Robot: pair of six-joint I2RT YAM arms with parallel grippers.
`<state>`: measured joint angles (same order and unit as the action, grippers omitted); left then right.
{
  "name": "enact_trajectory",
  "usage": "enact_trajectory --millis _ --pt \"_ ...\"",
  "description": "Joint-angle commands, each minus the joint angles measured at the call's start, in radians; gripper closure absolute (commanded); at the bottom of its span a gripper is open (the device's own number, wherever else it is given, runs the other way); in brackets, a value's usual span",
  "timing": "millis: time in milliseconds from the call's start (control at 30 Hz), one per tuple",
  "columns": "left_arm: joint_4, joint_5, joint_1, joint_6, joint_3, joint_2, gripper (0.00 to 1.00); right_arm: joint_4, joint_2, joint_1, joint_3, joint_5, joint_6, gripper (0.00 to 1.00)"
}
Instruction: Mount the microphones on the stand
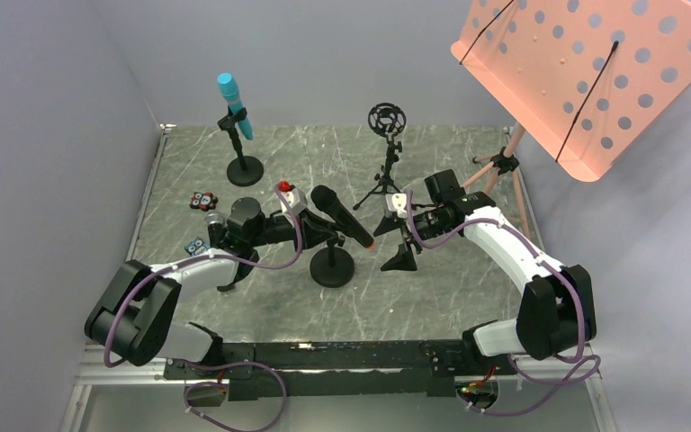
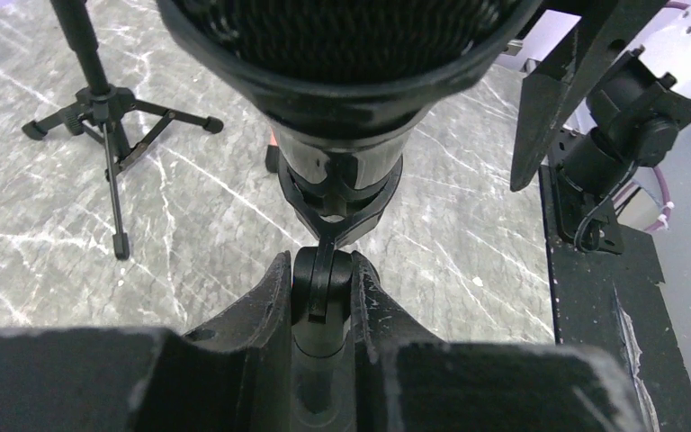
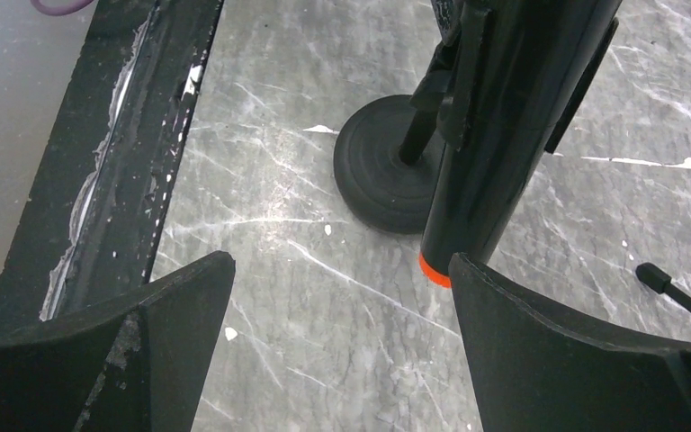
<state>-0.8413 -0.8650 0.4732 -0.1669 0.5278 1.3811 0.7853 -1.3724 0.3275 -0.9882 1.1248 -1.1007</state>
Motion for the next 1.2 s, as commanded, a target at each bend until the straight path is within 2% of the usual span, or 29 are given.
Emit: enact_trajectory --millis 0,300,700,1167 --pt "0.026 0.109 0.003 0.052 0.089 -0.068 1.00 -0.041 0.042 -0.015 -0.023 0.012 -0.003 0.04" --pt "0.146 0.200 0.000 0.125 0.193 -0.080 1.00 -0.040 0.051 -0.022 -0.023 0.013 -0.003 0.04" --pt "0.021 0.259 -0.081 0.030 0.273 0.036 1.00 -0.064 0.084 -0.028 -0.013 0.009 0.019 0.04" --pt "0.008 0.374 -0.177 0.070 0.539 0.265 1.00 -0.041 0.078 -0.027 -0.028 -0.006 0.005 0.04"
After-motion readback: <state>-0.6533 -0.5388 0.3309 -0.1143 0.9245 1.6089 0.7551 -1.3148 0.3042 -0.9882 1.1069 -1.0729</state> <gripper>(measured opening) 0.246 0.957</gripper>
